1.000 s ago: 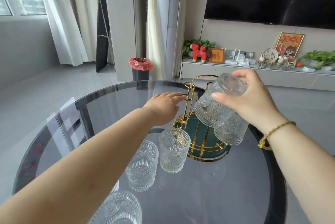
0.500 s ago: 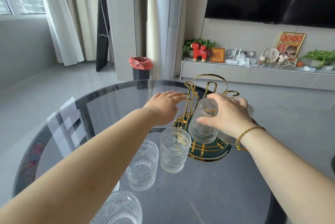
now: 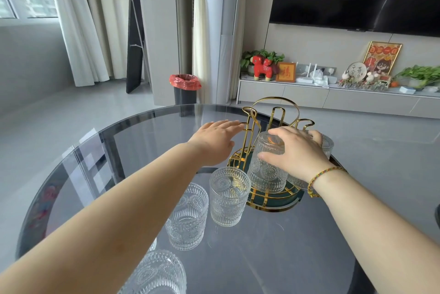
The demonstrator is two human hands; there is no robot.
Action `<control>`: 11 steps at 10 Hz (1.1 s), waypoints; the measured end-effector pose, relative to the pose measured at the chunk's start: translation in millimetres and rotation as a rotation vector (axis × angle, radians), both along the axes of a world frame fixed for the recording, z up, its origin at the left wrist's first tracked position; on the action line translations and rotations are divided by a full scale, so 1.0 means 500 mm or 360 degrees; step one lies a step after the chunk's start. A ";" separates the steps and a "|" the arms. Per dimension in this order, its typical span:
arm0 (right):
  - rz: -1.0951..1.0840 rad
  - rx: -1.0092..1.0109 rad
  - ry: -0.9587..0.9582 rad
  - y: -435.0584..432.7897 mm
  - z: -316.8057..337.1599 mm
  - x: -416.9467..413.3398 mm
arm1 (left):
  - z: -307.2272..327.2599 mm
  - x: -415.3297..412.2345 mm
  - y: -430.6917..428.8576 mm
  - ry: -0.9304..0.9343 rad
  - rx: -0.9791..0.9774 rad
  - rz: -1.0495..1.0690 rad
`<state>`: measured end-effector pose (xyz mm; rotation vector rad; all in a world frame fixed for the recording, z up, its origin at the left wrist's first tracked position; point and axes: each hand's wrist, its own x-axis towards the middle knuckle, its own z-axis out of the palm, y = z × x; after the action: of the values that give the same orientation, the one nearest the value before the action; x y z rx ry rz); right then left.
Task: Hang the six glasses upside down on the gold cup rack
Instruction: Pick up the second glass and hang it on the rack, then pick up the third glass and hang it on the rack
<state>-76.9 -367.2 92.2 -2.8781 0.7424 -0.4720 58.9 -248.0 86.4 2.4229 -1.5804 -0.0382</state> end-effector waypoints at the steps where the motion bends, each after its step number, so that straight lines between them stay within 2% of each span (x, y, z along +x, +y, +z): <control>1: 0.0006 0.0020 -0.0056 0.000 -0.005 0.001 | -0.001 0.001 -0.001 -0.0009 0.0002 0.0002; 3: 0.0024 -0.0053 -0.0229 0.012 -0.011 -0.010 | -0.004 -0.003 0.004 -0.0010 -0.0016 0.0011; 4: 0.0068 -0.0116 -0.0418 0.033 -0.015 -0.028 | -0.016 -0.009 0.025 0.0024 -0.0057 0.0043; 6: 0.0133 -0.0078 -0.0720 0.125 -0.049 -0.068 | -0.023 -0.018 0.138 0.0106 -0.0342 0.0128; 7: 0.0151 0.0053 -0.0754 0.189 -0.084 -0.086 | -0.026 -0.026 0.219 0.0090 -0.0485 0.0189; 8: 0.0275 0.0441 -0.0729 0.251 -0.127 -0.107 | -0.041 -0.033 0.305 0.0080 -0.0578 0.0312; 9: 0.0417 0.0974 -0.0597 0.306 -0.178 -0.130 | -0.075 -0.041 0.383 0.0149 -0.0710 0.0550; 10: 0.0518 0.1270 -0.0419 0.354 -0.226 -0.146 | -0.126 -0.047 0.443 0.0259 -0.0756 0.0786; 11: 0.0537 0.1393 -0.0226 0.391 -0.256 -0.151 | -0.185 -0.051 0.478 0.0353 -0.0644 0.0973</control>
<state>-152.3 -171.5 -36.0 -2.0541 0.3025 -0.2173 33.4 -9.0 -5.9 2.3579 -0.6345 0.1090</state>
